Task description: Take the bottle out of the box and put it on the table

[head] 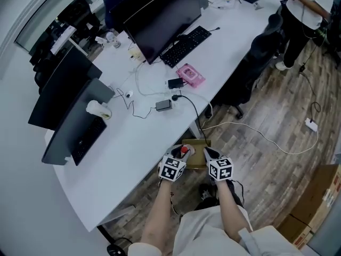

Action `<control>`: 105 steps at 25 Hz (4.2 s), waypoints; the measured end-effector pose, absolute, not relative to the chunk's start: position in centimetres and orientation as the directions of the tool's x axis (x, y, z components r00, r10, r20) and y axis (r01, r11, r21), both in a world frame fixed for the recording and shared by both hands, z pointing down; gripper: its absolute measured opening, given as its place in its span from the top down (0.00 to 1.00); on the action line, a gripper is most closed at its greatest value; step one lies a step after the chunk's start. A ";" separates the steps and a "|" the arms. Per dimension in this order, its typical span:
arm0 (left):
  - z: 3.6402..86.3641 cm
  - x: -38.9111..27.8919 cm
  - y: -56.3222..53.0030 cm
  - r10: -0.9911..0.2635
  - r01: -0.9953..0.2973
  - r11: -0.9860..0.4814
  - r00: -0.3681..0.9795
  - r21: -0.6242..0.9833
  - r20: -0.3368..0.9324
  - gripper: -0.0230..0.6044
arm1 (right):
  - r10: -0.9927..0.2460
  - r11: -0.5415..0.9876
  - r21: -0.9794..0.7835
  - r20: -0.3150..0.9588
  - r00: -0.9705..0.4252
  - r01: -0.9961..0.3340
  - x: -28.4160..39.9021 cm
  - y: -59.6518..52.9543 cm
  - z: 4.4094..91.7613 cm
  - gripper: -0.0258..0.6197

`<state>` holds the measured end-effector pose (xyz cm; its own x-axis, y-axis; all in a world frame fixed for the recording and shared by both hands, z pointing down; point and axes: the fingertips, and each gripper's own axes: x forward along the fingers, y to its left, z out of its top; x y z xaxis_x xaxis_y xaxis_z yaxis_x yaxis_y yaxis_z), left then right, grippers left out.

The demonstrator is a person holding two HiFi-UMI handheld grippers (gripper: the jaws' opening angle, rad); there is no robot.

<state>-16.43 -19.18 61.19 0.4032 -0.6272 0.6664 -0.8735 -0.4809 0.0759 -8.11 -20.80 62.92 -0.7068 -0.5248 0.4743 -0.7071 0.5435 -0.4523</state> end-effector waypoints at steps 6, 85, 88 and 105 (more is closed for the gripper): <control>53.1 -17.8 -19.1 -0.626 -0.823 -0.566 0.460 0.038 0.629 0.71 | -0.487 0.652 -0.406 0.423 -0.764 -0.640 -10.9 -19.4 59.6 0.90; 57.2 -23.3 -3.9 -0.892 -0.980 0.024 0.069 0.199 0.447 0.94 | -0.492 0.665 -0.306 0.507 -0.708 -0.682 -3.6 -12.8 59.2 0.90; 57.5 -23.0 -3.9 -0.894 -0.982 0.012 0.074 0.189 0.441 0.94 | -0.481 0.673 -0.323 0.493 -0.725 -0.666 -3.7 -12.4 59.0 0.90; 57.2 -21.5 -3.6 -0.888 -0.981 -0.010 0.097 0.193 0.450 0.94 | -0.439 0.695 -0.317 0.524 -0.730 -0.645 -1.9 -9.9 59.5 0.90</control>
<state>-21.47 -3.60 57.21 0.0975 -0.8877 0.4500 -0.9812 -0.0101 0.1926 -1.91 -9.90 59.51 -0.7301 -0.4388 0.5238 -0.6452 0.6950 -0.3172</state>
